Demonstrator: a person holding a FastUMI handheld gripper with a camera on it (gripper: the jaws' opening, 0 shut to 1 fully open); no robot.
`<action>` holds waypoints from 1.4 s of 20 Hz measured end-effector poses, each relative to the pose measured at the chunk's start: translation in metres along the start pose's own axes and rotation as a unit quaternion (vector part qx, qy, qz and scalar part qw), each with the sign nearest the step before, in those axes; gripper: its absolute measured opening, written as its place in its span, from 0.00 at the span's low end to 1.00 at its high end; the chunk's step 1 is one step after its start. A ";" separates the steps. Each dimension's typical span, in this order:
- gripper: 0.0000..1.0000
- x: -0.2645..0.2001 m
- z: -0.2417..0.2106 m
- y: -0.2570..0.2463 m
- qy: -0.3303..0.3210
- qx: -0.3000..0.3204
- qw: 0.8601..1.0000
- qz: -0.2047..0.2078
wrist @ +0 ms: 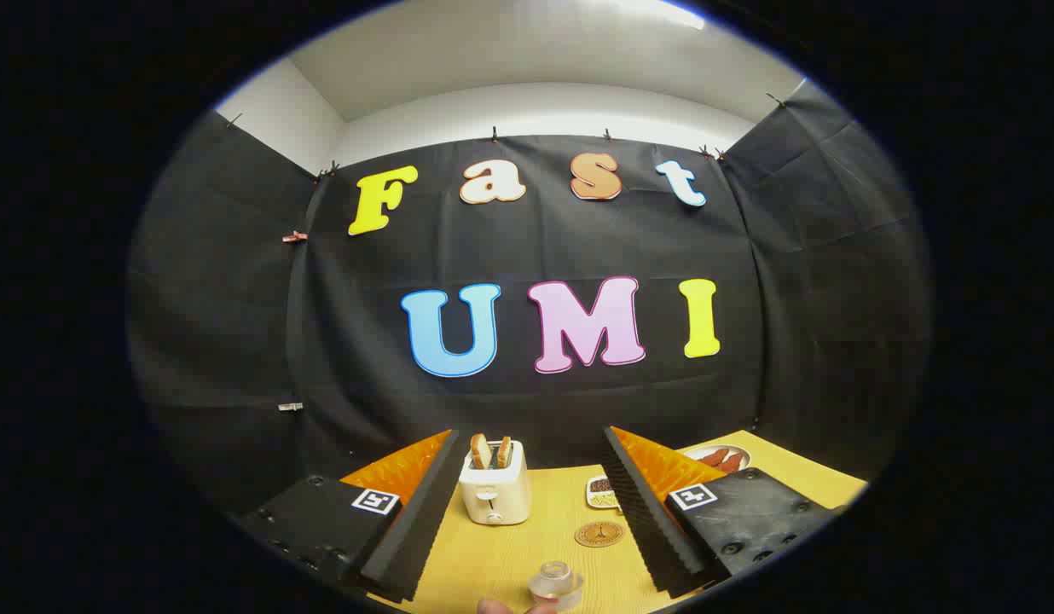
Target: Take the bottle from table, then pour the juice into the cup, finally place the bottle on the coaster
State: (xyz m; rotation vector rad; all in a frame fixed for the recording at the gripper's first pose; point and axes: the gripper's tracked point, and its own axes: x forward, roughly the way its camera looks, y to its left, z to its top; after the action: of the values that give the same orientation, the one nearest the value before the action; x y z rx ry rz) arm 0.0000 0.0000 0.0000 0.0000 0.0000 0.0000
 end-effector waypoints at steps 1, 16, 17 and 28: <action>0.98 -0.001 -0.001 0.000 0.001 -0.003 1.000 0.001; 0.98 -0.002 -0.008 0.008 0.008 -0.014 1.000 0.006; 0.98 -0.003 -0.010 0.008 0.010 -0.014 1.000 0.005; 0.99 -0.012 -0.029 0.022 -0.022 -0.060 0.998 0.010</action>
State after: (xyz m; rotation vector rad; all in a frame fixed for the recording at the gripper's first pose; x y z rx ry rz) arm -0.0118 0.0217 -0.0294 -0.1199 -0.0449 0.0201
